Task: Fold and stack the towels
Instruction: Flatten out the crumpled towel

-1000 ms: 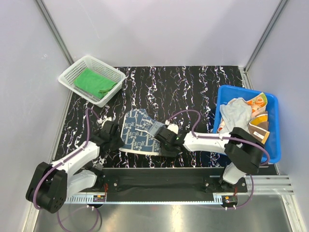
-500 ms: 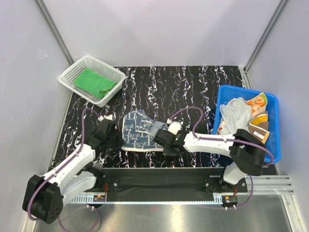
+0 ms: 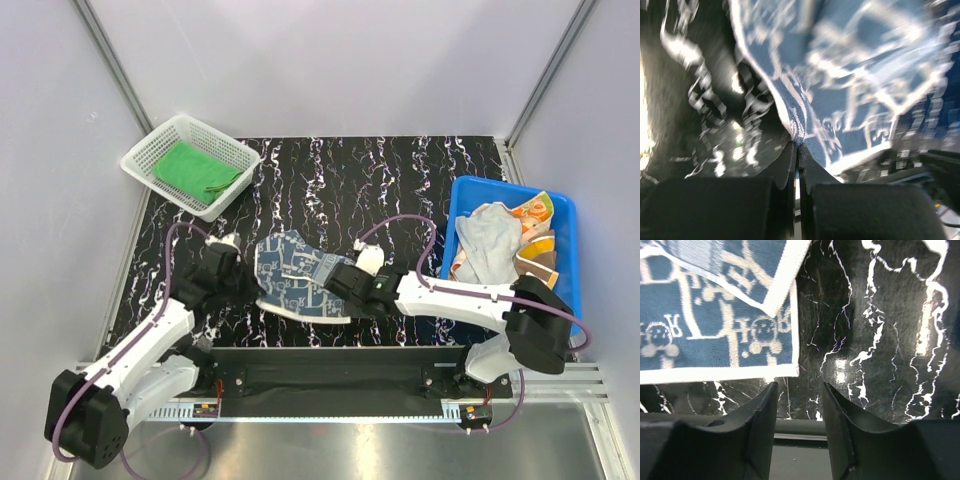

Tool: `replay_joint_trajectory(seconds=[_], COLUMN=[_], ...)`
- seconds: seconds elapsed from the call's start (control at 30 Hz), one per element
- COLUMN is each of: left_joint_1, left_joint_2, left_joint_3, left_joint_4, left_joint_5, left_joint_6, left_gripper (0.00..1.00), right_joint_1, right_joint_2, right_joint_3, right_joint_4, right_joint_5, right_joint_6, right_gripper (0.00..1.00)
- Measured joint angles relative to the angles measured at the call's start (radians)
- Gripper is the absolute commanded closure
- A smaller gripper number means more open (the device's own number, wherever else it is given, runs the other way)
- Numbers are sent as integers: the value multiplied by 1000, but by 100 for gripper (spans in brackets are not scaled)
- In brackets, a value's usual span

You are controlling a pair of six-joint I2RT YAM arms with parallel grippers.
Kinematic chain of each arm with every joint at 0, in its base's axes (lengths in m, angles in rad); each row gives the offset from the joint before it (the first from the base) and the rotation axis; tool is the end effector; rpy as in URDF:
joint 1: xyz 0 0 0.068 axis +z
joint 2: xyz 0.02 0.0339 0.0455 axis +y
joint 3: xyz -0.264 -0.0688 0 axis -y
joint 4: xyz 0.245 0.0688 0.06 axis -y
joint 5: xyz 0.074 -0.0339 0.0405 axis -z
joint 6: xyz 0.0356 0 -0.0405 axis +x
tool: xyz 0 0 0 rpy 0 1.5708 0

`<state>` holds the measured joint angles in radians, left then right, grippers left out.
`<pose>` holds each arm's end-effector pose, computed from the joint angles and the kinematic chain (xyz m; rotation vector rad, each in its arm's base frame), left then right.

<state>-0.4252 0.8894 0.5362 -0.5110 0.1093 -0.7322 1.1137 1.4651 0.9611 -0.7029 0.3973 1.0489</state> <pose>0.1581 -0.0759 0.2069 -0.3372 2.5141 -0.6277 0.1331 0.2395 0.2104 0.0121 2.6205 0.1774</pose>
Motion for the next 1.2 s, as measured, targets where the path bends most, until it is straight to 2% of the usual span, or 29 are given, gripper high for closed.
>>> replay_joint_trajectory(seconds=[0.2, 0.47, 0.57, 0.7, 0.73, 0.77, 0.9, 1.03, 1.2], left_joint_1=[-1, -3, -3, -3, -3, -3, -5, -16, -87], left_joint_2=[72, 79, 78, 72, 71, 69, 63, 40, -3], left_joint_3=[-113, -130, -140, -148, -148, -148, -142, -47, 253], left_joint_4=[27, 75, 81, 87, 87, 87, 84, 17, -88], left_joint_5=[2, 2, 1, 1, 1, 1, 4, 21, 28], left_joint_6=[-18, -22, -22, -23, -23, -24, -24, -24, -29], left_gripper=[100, 100, 100, 100, 100, 100, 100, 100, 100], right_joint_1=[0, 0, 0, 0, 0, 0, 0, 0, 1], right_joint_2=[79, 211, 216, 229, 229, 229, 220, 158, -144], right_joint_3=[-8, 0, 1, 13, 13, 13, 10, 18, 106], right_joint_4=[39, 113, 116, 123, 129, 132, 134, 39, -85], right_joint_5=[-22, -24, -21, -21, -21, -22, -21, 5, 30], right_joint_6=[14, 25, 24, 24, 26, 24, 23, 4, -36], right_gripper=[54, 59, 66, 79, 91, 98, 100, 100, 100])
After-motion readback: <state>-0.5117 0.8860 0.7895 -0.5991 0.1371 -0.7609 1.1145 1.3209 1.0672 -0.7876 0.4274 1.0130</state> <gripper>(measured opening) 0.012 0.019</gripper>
